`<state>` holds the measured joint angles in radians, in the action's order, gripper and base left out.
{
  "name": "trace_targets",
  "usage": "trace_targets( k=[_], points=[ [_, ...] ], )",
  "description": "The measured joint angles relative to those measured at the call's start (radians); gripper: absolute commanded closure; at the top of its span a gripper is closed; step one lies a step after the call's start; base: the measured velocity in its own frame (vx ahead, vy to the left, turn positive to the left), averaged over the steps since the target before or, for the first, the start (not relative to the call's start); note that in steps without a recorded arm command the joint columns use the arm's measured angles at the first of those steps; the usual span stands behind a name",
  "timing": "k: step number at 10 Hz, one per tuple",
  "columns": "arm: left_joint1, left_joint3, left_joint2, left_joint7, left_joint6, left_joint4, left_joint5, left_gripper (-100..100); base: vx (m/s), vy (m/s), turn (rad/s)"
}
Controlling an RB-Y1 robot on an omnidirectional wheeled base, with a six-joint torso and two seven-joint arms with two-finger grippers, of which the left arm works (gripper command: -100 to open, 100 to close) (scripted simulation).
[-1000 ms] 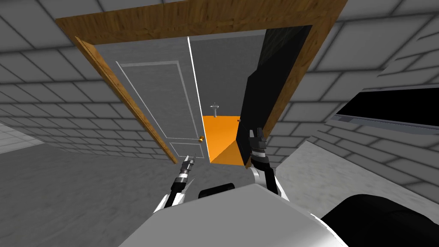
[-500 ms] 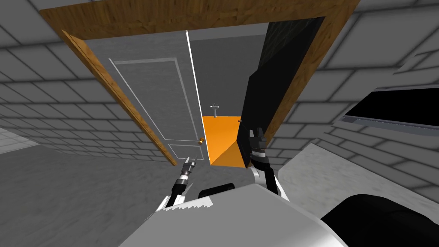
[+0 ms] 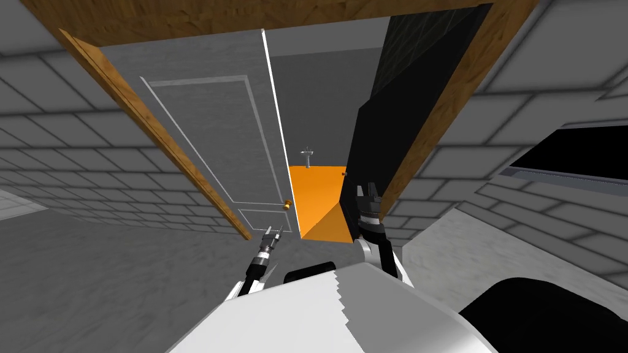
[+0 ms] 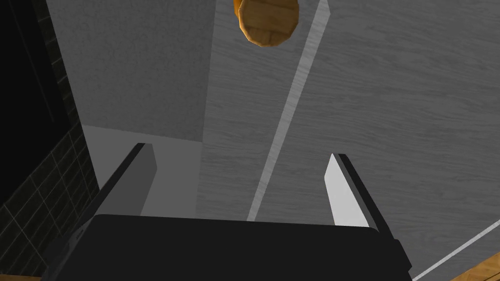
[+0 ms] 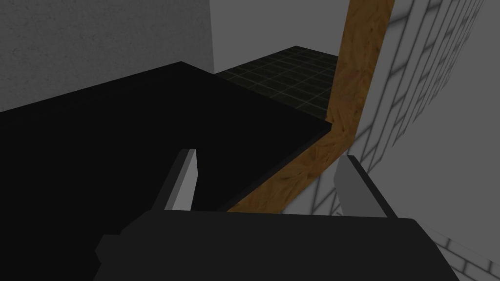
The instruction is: Push the door open
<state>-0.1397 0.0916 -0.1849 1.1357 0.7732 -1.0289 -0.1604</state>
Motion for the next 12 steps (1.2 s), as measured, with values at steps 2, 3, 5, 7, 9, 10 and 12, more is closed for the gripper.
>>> trace_targets(
  k=[2,3,5,7,9,10,12],
  points=[
    [0.012,0.003,-0.004,0.032,0.012,0.035,-0.003,-100,0.081,0.017,-0.002],
    [0.017,0.006,-0.005,0.053,0.015,0.051,-0.006,-100,0.095,0.012,-0.004],
    [0.026,0.009,-0.008,0.089,0.027,0.085,-0.010,-100,0.080,0.009,-0.001],
    [0.033,0.012,-0.011,0.117,0.036,0.110,-0.013,-100,0.056,0.008,-0.001],
    [0.036,0.010,-0.010,0.121,0.036,0.115,-0.013,-100,0.146,-0.023,-0.024],
    [0.038,0.009,-0.008,0.123,0.036,0.118,-0.012,-100,0.176,-0.026,-0.029],
    [0.043,0.004,-0.004,0.126,0.033,0.123,-0.011,-100,0.199,-0.061,-0.031]
  ],
)
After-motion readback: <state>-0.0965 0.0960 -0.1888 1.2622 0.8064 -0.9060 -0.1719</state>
